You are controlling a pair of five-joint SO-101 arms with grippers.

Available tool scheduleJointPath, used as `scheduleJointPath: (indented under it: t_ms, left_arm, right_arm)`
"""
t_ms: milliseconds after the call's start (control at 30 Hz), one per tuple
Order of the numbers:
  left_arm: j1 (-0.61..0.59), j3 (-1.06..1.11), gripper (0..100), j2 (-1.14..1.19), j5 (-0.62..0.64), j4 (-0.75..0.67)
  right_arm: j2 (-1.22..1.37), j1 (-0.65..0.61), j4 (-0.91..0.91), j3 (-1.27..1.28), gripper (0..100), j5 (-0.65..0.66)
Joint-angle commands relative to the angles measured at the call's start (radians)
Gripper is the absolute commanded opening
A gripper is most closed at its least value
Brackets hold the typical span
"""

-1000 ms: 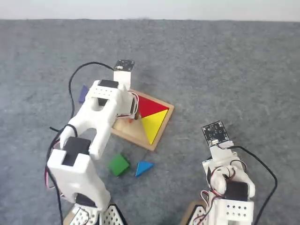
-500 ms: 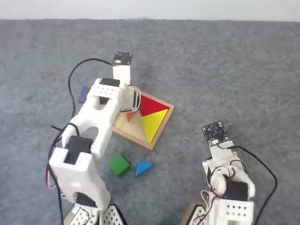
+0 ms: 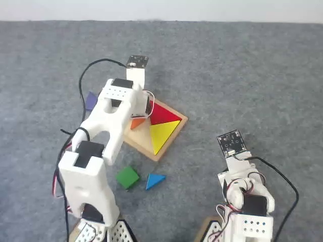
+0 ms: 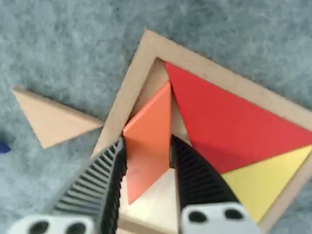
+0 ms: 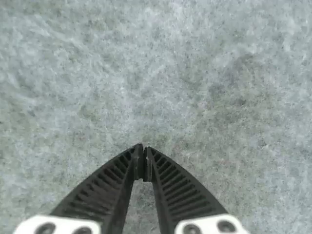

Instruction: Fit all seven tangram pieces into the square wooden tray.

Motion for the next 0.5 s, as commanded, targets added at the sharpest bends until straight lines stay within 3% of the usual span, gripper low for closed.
scheduleJointPath:
  t_ms: [0, 333, 467]
  left_arm:
    - [0.009, 0.036, 1, -0.089, -0.044, 0.028]
    - [0.008, 0.205, 1, -0.499, -0.183, 0.176]
    - [0.006, 0.291, 2, -0.516, -0.199, 0.055]
  right_arm:
    - [-0.016, -0.004, 0.002, 0.017, 0.8, 0.008]
    - [-0.016, -0.004, 0.002, 0.017, 0.8, 0.008]
    - [-0.016, -0.004, 0.002, 0.017, 0.8, 0.008]
